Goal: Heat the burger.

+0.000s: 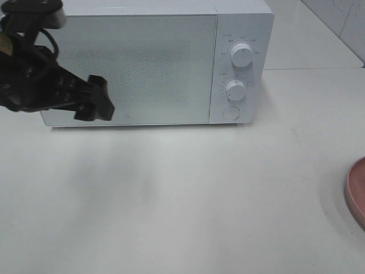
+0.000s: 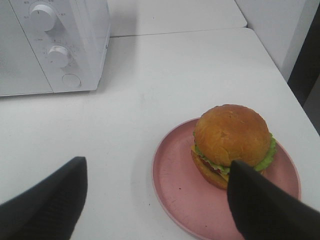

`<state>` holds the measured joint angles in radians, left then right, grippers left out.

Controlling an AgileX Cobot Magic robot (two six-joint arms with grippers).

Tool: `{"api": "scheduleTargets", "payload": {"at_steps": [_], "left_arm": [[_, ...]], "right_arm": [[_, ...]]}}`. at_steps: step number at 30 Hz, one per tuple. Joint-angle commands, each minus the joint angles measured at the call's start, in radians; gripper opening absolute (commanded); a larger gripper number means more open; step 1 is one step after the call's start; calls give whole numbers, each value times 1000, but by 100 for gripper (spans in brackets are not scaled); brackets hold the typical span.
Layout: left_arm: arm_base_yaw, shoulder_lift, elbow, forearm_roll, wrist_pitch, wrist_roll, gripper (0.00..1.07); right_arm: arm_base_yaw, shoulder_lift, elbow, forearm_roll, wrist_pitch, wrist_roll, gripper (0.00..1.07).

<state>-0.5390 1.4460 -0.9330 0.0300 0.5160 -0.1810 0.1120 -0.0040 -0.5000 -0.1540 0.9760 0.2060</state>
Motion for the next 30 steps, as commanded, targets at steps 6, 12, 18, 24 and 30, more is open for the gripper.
{"api": "scheduleTargets", "payload": {"at_steps": [6,12,18,24,30], "left_arm": [[186,-139,-1,-88,166,137,100],[355,-296,24,-91,279,167,100],[461,-469,147,-116,311,181,100],[471,-709,276,-91,385,181,100],[471,-856,324,-90,444,181,100]], "right_arm": [[-5,-25,1,2,-10,-16,73],[-5,-25,1,2,-10,-16,73],[-5,-25,1,2,-10,-16,73],[-5,-25,1,2,-10,-16,73],[-5,-25,1,2,-10,-16,73]]}}
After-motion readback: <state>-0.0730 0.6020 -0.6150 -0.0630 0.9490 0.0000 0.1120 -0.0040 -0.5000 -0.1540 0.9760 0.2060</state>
